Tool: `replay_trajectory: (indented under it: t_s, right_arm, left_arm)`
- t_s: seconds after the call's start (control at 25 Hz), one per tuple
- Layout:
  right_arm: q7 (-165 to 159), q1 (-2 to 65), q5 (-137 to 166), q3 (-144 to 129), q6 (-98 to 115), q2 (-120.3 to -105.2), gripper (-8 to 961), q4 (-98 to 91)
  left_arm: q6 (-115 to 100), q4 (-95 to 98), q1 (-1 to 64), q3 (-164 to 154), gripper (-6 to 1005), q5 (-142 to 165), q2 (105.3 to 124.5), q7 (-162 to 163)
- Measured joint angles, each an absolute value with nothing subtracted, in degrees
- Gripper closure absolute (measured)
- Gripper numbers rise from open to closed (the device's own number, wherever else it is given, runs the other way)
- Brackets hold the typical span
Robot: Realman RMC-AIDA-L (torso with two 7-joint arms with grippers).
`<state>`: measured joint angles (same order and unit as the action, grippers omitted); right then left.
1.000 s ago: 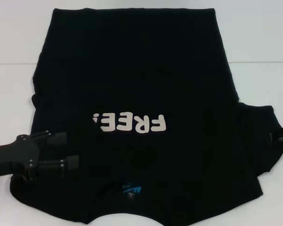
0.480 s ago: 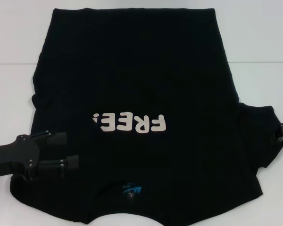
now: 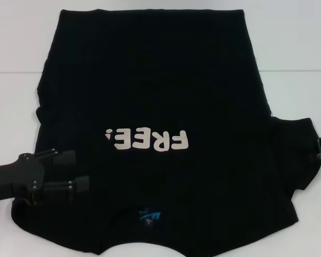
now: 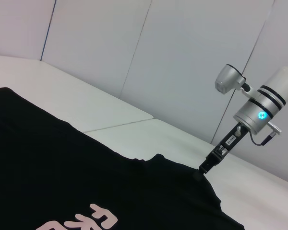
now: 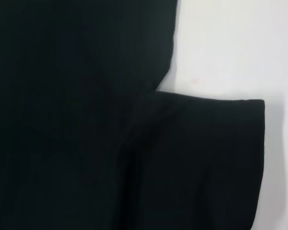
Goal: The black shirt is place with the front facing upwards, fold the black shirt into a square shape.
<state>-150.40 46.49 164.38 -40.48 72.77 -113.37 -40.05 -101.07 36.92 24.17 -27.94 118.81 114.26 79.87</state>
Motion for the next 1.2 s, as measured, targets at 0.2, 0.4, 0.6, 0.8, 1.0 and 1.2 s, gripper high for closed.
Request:
replay_trajectory:
  t_s: [0.2, 0.4, 0.6, 0.8, 1.0, 1.2]
  right_arm:
    - [-149.47, 46.38, 160.70, -40.25, 73.93, -112.57, 907, -41.35]
    - [-148.94, 46.01, 157.84, -40.07, 76.63, -111.95, 910, -45.65]
    - [-148.78, 45.93, 156.46, -38.89, 78.34, -111.41, 913, -48.21]
    - [-147.97, 47.02, 155.78, -39.53, 79.09, -111.60, 914, -48.53]
    - [-147.30, 49.49, 155.62, -41.60, 79.78, -112.74, 914, -48.04]
    - [-147.42, 52.46, 155.74, -45.29, 79.86, -114.15, 913, -47.51]
  left_arm:
    - [-101.09, 36.92, 24.17, -27.95, 81, 118.80, 114.26, 79.89]
    - [-101.24, 36.92, 24.17, -27.95, 81, 118.80, 114.21, 80.04]
    - [-101.09, 36.92, 24.30, -28.03, 81, 118.80, 114.17, 80.54]
    - [-101.03, 36.92, 24.47, -28.17, 82, 118.82, 114.13, 80.63]
    - [-101.09, 36.91, 24.49, -28.27, 82, 118.83, 114.07, 80.67]
    - [-101.03, 36.91, 24.52, -28.29, 82, 118.83, 114.08, 80.68]
